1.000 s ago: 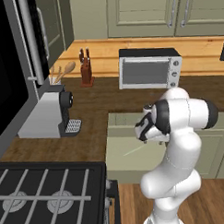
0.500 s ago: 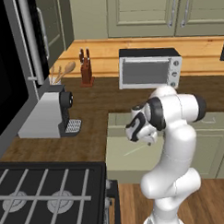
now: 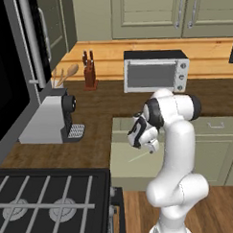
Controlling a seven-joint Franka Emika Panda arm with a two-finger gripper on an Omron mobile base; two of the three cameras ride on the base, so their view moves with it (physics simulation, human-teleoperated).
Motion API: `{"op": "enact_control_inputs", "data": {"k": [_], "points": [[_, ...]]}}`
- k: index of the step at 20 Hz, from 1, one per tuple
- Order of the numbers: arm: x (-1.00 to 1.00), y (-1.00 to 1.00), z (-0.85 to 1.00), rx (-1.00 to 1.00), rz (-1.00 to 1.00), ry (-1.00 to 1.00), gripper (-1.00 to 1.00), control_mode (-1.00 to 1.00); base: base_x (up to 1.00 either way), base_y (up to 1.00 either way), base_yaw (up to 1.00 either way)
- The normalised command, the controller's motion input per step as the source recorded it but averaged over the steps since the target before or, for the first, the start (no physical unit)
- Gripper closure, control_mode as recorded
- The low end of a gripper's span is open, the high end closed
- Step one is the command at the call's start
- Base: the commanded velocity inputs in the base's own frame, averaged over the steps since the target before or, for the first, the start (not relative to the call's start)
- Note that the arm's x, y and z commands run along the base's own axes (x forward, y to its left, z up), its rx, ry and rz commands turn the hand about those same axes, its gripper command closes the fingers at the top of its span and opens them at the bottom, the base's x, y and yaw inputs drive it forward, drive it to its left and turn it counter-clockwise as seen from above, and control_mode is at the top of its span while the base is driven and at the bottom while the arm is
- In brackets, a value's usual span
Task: Take a straw from the drawer in front and place it inside the glass cup on the dining counter.
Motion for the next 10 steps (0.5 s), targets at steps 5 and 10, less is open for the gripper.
{"op": "enact_control_inputs", "data": {"k": [5, 10], "points": [[0.30, -0.06, -0.33, 0.02, -0.08, 0.00, -1.00, -1.00, 0.00, 0.00, 0.00], [0.23, -0.03, -0.20, 0.02, -0.07, 0.00, -1.00, -1.00, 0.00, 0.00, 0.00]]}}
